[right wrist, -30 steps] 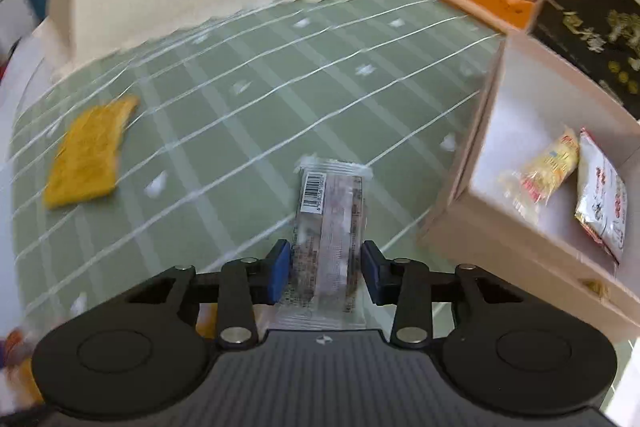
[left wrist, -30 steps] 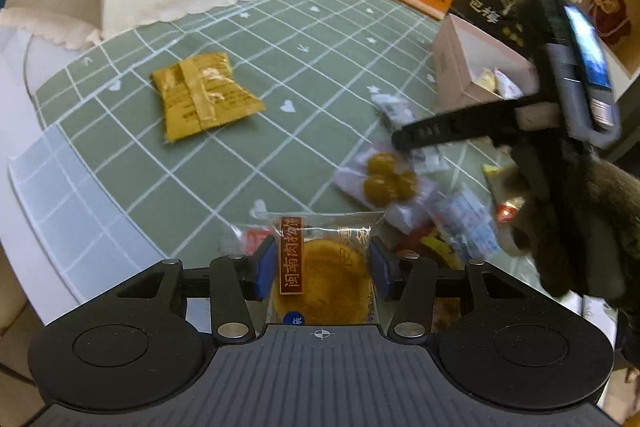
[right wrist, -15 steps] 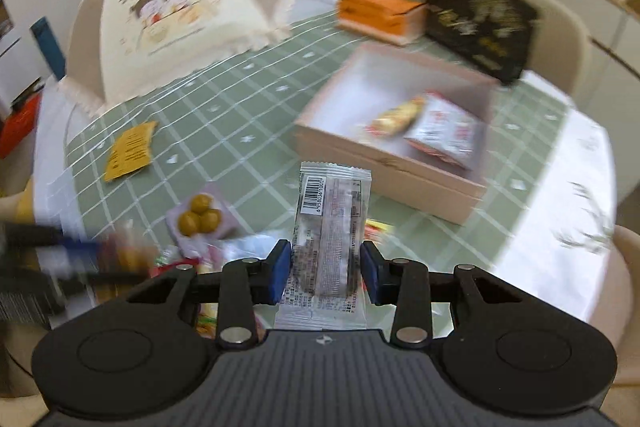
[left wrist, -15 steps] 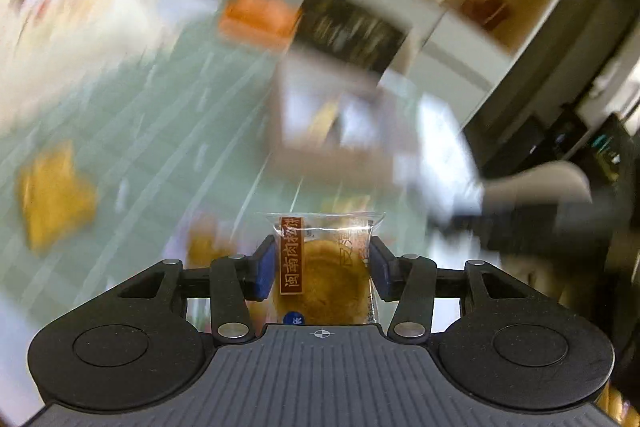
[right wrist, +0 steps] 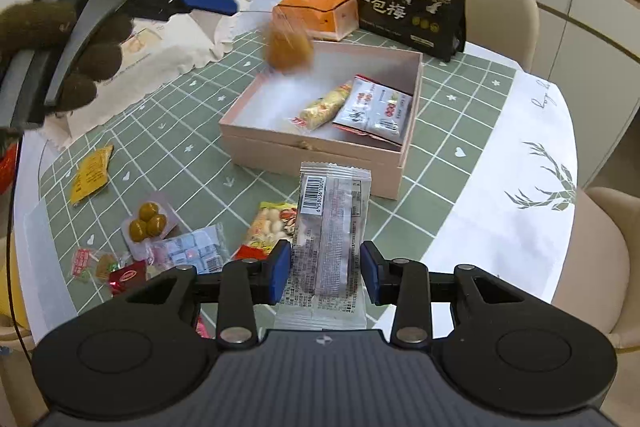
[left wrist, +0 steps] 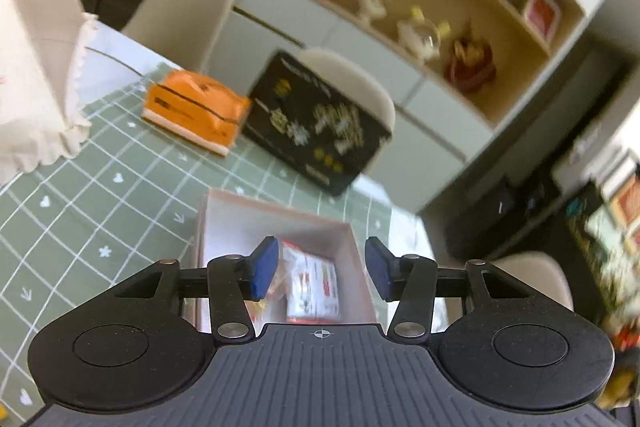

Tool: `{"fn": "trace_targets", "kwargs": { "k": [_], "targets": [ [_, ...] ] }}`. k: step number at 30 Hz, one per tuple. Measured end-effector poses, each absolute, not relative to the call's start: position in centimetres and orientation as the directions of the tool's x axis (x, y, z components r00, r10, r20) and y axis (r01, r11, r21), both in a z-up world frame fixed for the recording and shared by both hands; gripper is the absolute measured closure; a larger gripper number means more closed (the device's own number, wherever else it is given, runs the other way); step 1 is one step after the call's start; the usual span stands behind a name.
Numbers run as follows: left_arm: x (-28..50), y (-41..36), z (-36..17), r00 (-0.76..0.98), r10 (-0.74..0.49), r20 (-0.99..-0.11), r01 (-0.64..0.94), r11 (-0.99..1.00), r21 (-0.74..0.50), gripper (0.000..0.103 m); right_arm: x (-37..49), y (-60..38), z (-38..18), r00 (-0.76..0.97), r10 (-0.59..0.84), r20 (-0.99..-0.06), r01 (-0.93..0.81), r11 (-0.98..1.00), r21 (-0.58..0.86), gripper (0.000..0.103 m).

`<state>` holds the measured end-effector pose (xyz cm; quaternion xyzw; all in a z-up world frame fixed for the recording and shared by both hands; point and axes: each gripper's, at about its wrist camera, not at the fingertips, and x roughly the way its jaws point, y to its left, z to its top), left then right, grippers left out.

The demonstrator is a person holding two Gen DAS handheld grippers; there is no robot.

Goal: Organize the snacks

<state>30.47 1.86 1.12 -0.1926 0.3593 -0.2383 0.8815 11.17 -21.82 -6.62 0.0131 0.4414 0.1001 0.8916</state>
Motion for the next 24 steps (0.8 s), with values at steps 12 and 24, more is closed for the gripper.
{"fn": "trace_targets", "kwargs": {
  "k": [12, 24],
  "targets": [
    [23.5, 15.9, -2.1, 0.693, -0.270, -0.668, -0.074, 0.896, -0.438, 0.050, 25.9, -21.5, 0.7, 0.726, 0.203, -0.658, -0.163, 0.979, 0.122, 0.025],
    [21.1, 28.7, -12.0, 0.587, -0.079, -0.806, -0.420, 0.821, -0.387, 0.050, 21.7, -18.8, -6.9, 0.556, 0.253, -0.792, -0.184, 0.966, 0.180, 0.025]
  ]
}}
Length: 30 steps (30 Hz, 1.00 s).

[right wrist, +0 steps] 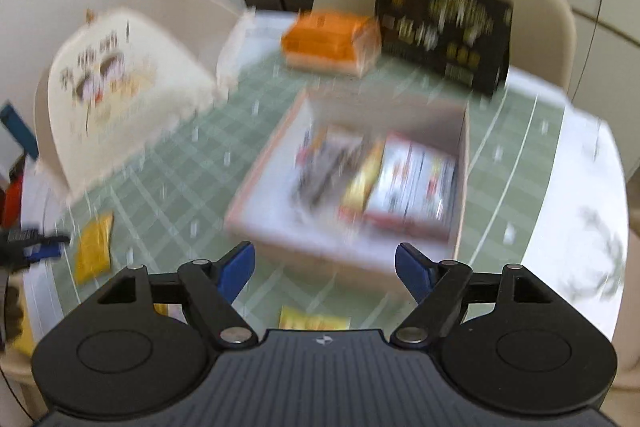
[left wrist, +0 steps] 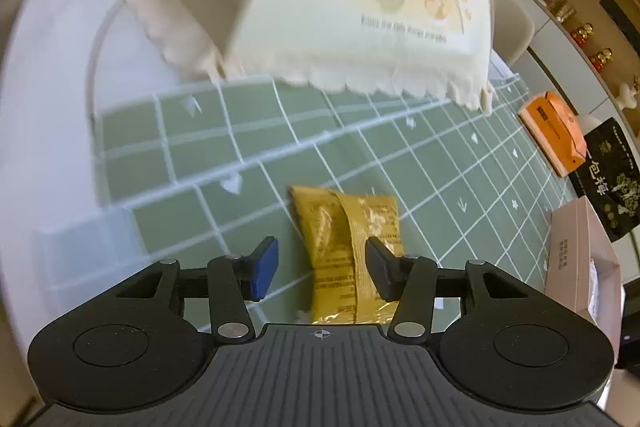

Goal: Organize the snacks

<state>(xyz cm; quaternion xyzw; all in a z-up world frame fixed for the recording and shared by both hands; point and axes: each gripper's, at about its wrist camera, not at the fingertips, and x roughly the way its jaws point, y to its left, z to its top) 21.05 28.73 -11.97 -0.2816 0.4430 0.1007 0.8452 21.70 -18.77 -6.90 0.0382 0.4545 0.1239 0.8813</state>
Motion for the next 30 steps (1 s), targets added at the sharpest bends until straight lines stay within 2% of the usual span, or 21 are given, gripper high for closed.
{"fn": "trace_targets", "kwargs": {
  "k": [3, 9, 15, 17, 22, 27, 30],
  "targets": [
    [22.5, 27.3, -12.7, 0.604, -0.107, -0.790, -0.377, 0.835, -0.401, 0.046, 19.5, -17.3, -9.4, 0.504, 0.242, -0.829, -0.191, 0.967, 0.166, 0.025],
    [24.4, 21.1, -12.8, 0.586, -0.132, -0.800, -0.149, 0.952, -0.266, 0.044, 15.3, -15.5, -12.1, 0.436, 0.222, -0.872, -0.230, 0.964, 0.130, 0.025],
    [21.6, 15.7, -13.1, 0.551, -0.156, -0.819, 0.071, 0.988, -0.141, 0.044, 13.3, -13.1, -12.5, 0.449, 0.203, -0.870, -0.339, 0.940, 0.045, 0.025],
    [20.3, 15.4, -13.0, 0.544, -0.163, -0.823, 0.078, 0.987, -0.143, 0.051, 13.3, -12.5, -12.4, 0.459, 0.200, -0.866, -0.352, 0.936, 0.029, 0.025],
    [15.5, 16.8, -12.1, 0.549, -0.220, -0.807, 0.037, 0.970, -0.239, 0.069, 13.6, -10.9, -11.5, 0.451, 0.261, -0.853, -0.406, 0.912, 0.065, 0.024],
    [10.7, 20.4, -10.7, 0.578, -0.231, -0.783, -0.063, 0.944, -0.324, 0.073, 13.4, -6.9, -11.3, 0.385, 0.345, -0.856, -0.509, 0.853, 0.114, 0.023],
    [9.2, 21.9, -10.5, 0.581, -0.187, -0.793, -0.103, 0.949, -0.299, 0.073, 12.7, -3.6, -12.0, 0.319, 0.394, -0.862, -0.568, 0.807, 0.159, 0.023]
  ]
}}
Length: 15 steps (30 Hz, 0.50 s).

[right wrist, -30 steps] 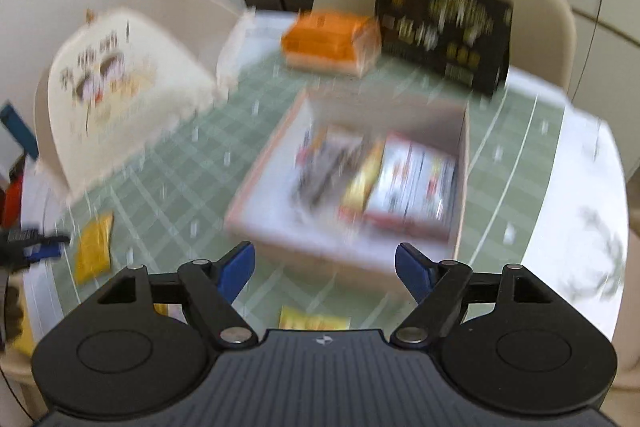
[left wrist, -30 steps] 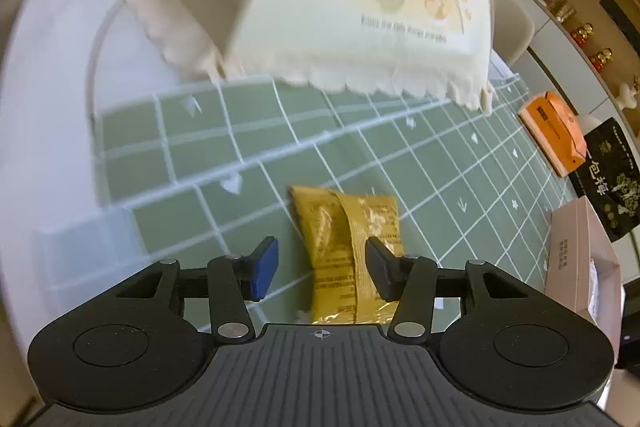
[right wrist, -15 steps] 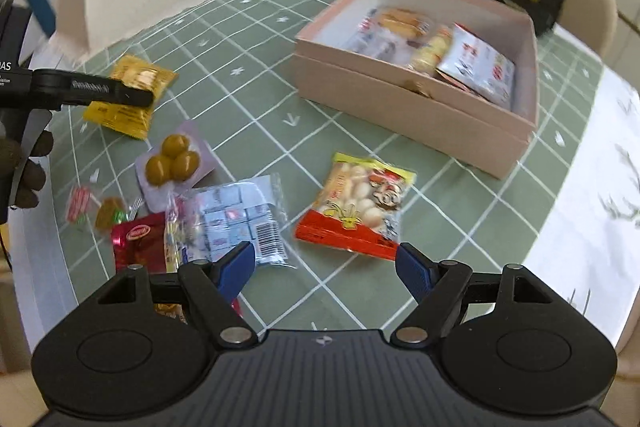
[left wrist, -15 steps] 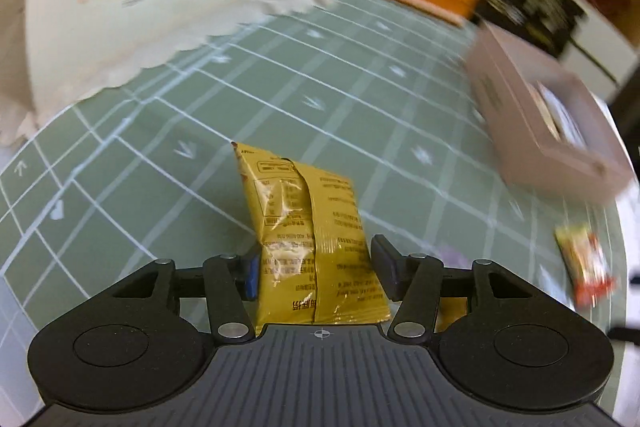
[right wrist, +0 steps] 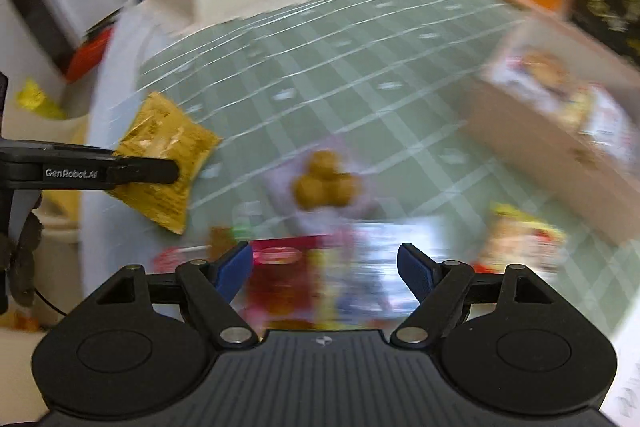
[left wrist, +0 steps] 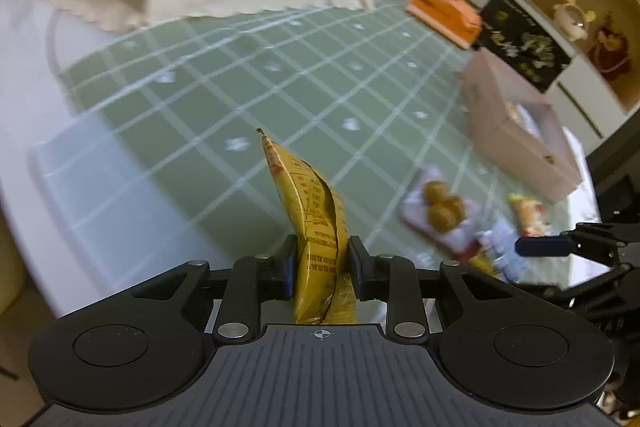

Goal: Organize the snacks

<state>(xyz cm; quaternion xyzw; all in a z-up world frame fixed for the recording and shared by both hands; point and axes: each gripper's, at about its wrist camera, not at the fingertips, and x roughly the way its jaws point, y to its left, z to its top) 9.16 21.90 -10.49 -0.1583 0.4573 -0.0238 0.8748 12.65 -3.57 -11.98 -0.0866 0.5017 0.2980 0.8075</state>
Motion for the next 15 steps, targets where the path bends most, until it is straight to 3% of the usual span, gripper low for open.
{"fn": "trace_targets", "kwargs": {
  "k": [4, 8, 11, 15],
  "targets": [
    [7.7, 23.7, -10.5, 0.584, -0.147, -0.799, -0.148, 0.948, -0.283, 0.073, 10.5, 1.0, -13.5, 0.230, 0.425, -0.876, -0.628, 0.752, 0.200, 0.023],
    [6.6, 24.7, -10.7, 0.590, -0.104, -0.801, -0.196, 0.944, -0.267, 0.073, 9.7, 3.9, -14.4, 0.256, 0.420, -0.871, -0.560, 0.799, 0.220, 0.023],
    [6.4, 25.2, -10.9, 0.587, -0.095, -0.804, -0.204, 0.944, -0.260, 0.073, 9.9, 5.6, -15.5, 0.290, 0.367, -0.884, -0.497, 0.847, 0.189, 0.022],
    [6.3, 25.5, -11.1, 0.589, -0.111, -0.801, -0.194, 0.942, -0.273, 0.073, 8.0, 6.2, -16.0, 0.334, 0.316, -0.888, -0.611, 0.790, 0.051, 0.022]
  ]
}}
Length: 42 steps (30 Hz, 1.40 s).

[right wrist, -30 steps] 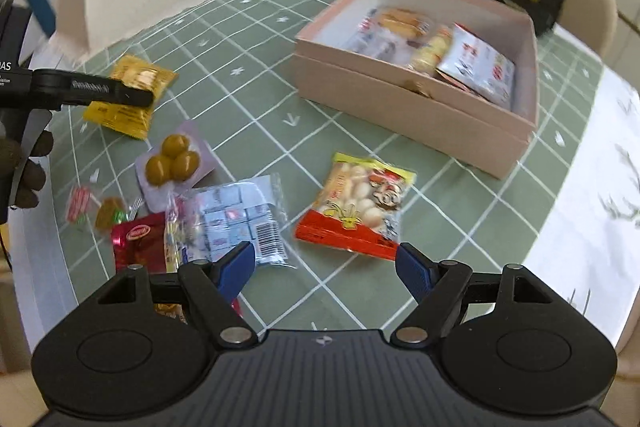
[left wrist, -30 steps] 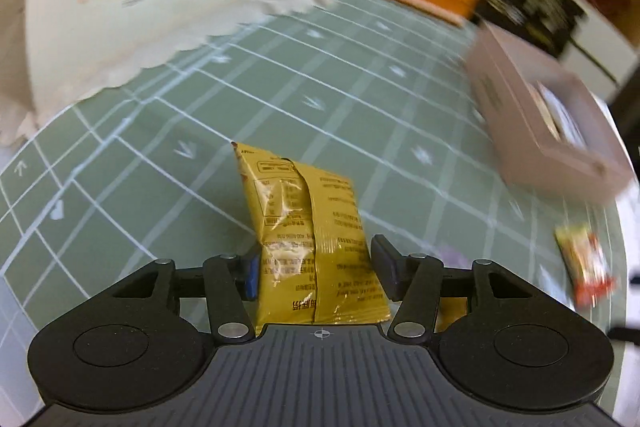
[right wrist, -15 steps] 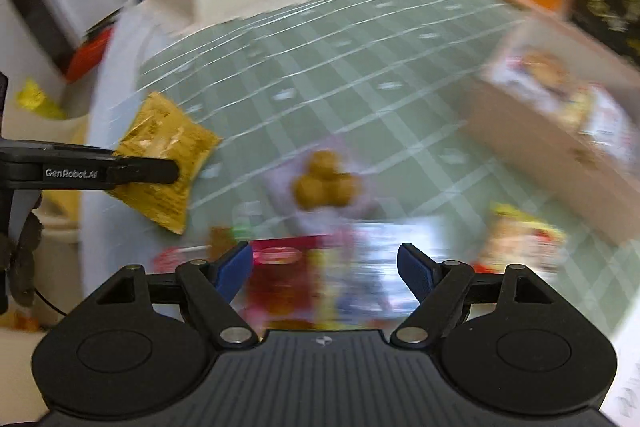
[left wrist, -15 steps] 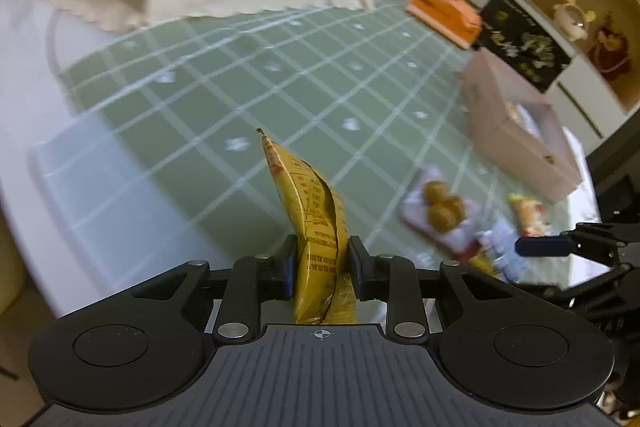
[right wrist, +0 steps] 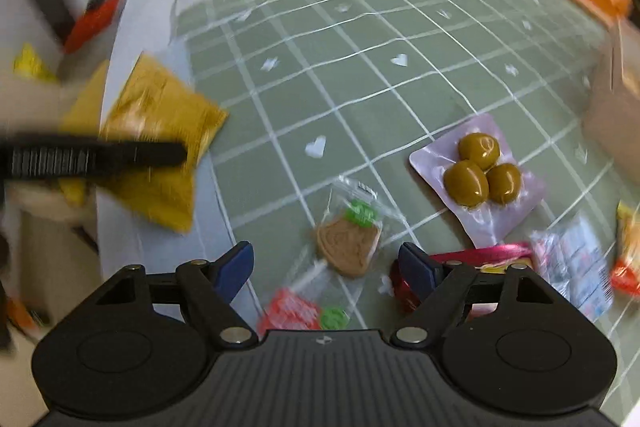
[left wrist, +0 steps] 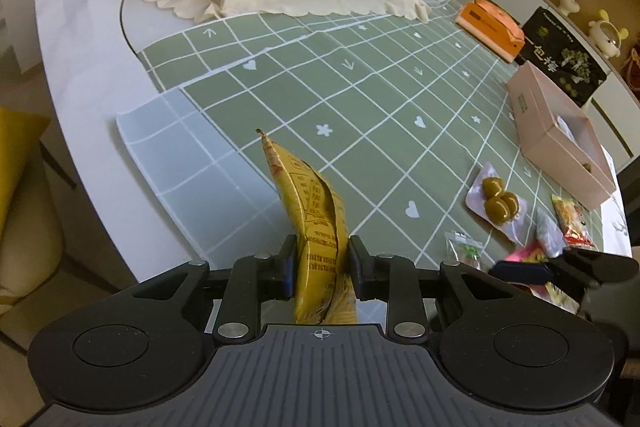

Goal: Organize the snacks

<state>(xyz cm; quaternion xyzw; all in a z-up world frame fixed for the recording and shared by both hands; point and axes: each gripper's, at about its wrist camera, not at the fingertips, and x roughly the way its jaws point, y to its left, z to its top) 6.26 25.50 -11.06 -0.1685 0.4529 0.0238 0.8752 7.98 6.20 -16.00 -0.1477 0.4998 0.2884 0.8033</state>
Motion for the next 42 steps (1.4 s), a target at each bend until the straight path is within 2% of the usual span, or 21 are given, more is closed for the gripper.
{"fn": "trace_targets", "kwargs": {
  "k": [4, 10, 15, 18, 20, 21, 22, 27, 30, 31, 33, 37, 39, 41, 42],
  "targets": [
    [6.3, 25.4, -11.2, 0.593, -0.141, -0.793, -0.178, 0.937, -0.300, 0.073, 6.9, 3.6, -16.1, 0.366, 0.300, -0.881, -0.655, 0.756, -0.014, 0.022],
    [6.0, 24.5, -11.7, 0.586, -0.195, -0.786, -0.138, 0.932, -0.335, 0.072, 7.7, -0.1, -15.9, 0.401, 0.269, -0.876, -0.554, 0.832, 0.002, 0.022],
    [6.0, 24.2, -12.1, 0.581, -0.222, -0.783, -0.128, 0.925, -0.357, 0.071, 7.5, 1.0, -15.9, 0.426, 0.267, -0.865, -0.555, 0.832, -0.017, 0.025],
    [6.4, 24.2, -12.6, 0.574, -0.222, -0.788, -0.142, 0.921, -0.363, 0.065, 8.0, 2.8, -16.1, 0.441, 0.291, -0.849, -0.591, 0.806, -0.031, 0.027],
    [6.6, 24.3, -12.8, 0.582, -0.235, -0.778, -0.142, 0.913, -0.382, 0.065, 8.7, 3.7, -16.1, 0.432, 0.315, -0.845, -0.598, 0.801, -0.007, 0.037],
    [6.8, 24.4, -12.9, 0.581, -0.246, -0.776, -0.140, 0.909, -0.393, 0.065, 9.1, 4.1, -15.9, 0.425, 0.322, -0.846, -0.603, 0.797, 0.000, 0.060],
    [7.1, 24.4, -13.0, 0.581, -0.257, -0.772, -0.135, 0.905, -0.403, 0.067, 9.0, 4.4, -15.5, 0.418, 0.317, -0.851, -0.615, 0.789, -0.008, 0.067],
    [8.1, 23.2, -12.5, 0.584, -0.302, -0.753, -0.113, 0.889, -0.444, 0.074, 7.9, 1.6, -12.4, 0.441, 0.338, -0.831, -0.600, 0.800, 0.007, 0.069],
    [8.9, 21.0, -11.3, 0.591, -0.342, -0.731, -0.039, 0.892, -0.450, 0.074, 7.4, -1.5, -10.2, 0.476, 0.339, -0.811, -0.559, 0.829, 0.019, 0.072],
    [9.2, 20.0, -10.8, 0.591, -0.355, -0.725, -0.009, 0.895, -0.446, 0.074, 7.2, -2.4, -9.5, 0.494, 0.329, -0.805, -0.545, 0.838, 0.008, 0.078],
    [9.6, 18.4, -10.1, 0.589, -0.385, -0.711, 0.036, 0.891, -0.452, 0.074, 7.0, -4.4, -8.5, 0.523, 0.301, -0.798, -0.519, 0.855, -0.018, 0.101],
    [10.4, 15.4, -9.3, 0.565, -0.435, -0.701, 0.103, 0.880, -0.463, 0.074, 7.6, -7.8, -7.8, 0.544, 0.260, -0.798, -0.456, 0.890, -0.020, 0.101],
    [10.5, 14.5, -9.3, 0.552, -0.423, -0.719, 0.106, 0.890, -0.443, 0.074, 8.3, -9.2, -8.3, 0.522, 0.251, -0.815, -0.423, 0.906, 0.008, 0.100],
    [10.3, 14.4, -9.5, 0.551, -0.381, -0.743, 0.089, 0.911, -0.402, 0.074, 8.9, -10.3, -8.8, 0.497, 0.259, -0.828, -0.386, 0.921, 0.056, 0.097],
    [10.2, 14.7, -9.7, 0.551, -0.368, -0.749, 0.075, 0.916, -0.395, 0.074, 9.2, -10.7, -9.1, 0.484, 0.262, -0.835, -0.368, 0.927, 0.077, 0.091]
  ]
}}
